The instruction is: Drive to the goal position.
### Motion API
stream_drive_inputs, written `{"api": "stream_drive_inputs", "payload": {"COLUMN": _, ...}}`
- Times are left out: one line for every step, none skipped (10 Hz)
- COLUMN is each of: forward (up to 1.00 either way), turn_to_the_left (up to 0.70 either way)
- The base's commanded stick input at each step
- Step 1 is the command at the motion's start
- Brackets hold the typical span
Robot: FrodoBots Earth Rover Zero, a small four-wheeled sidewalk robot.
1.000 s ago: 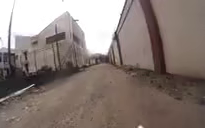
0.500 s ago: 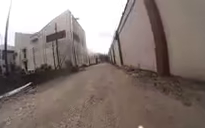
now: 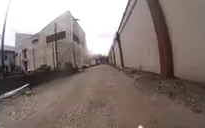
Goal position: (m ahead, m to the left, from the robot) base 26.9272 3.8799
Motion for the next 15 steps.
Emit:
{"api": "stream_drive_inputs", "payload": {"forward": 0.30, "turn_to_the_left": 0.00}}
{"api": "stream_drive_inputs", "payload": {"forward": 0.30, "turn_to_the_left": 0.00}}
{"api": "stream_drive_inputs", "payload": {"forward": 0.30, "turn_to_the_left": 0.00}}
{"api": "stream_drive_inputs", "payload": {"forward": 0.30, "turn_to_the_left": 0.00}}
{"api": "stream_drive_inputs", "payload": {"forward": 0.30, "turn_to_the_left": 0.00}}
{"api": "stream_drive_inputs", "payload": {"forward": 0.30, "turn_to_the_left": 0.00}}
{"api": "stream_drive_inputs", "payload": {"forward": 0.30, "turn_to_the_left": 0.00}}
{"api": "stream_drive_inputs", "payload": {"forward": 0.30, "turn_to_the_left": 0.00}}
{"api": "stream_drive_inputs", "payload": {"forward": 0.30, "turn_to_the_left": 0.00}}
{"api": "stream_drive_inputs", "payload": {"forward": 0.30, "turn_to_the_left": 0.00}}
{"api": "stream_drive_inputs", "payload": {"forward": 0.30, "turn_to_the_left": 0.00}}
{"api": "stream_drive_inputs", "payload": {"forward": 0.30, "turn_to_the_left": 0.00}}
{"api": "stream_drive_inputs", "payload": {"forward": 0.30, "turn_to_the_left": 0.00}}
{"api": "stream_drive_inputs", "payload": {"forward": 0.30, "turn_to_the_left": 0.00}}
{"api": "stream_drive_inputs", "payload": {"forward": 0.30, "turn_to_the_left": 0.00}}
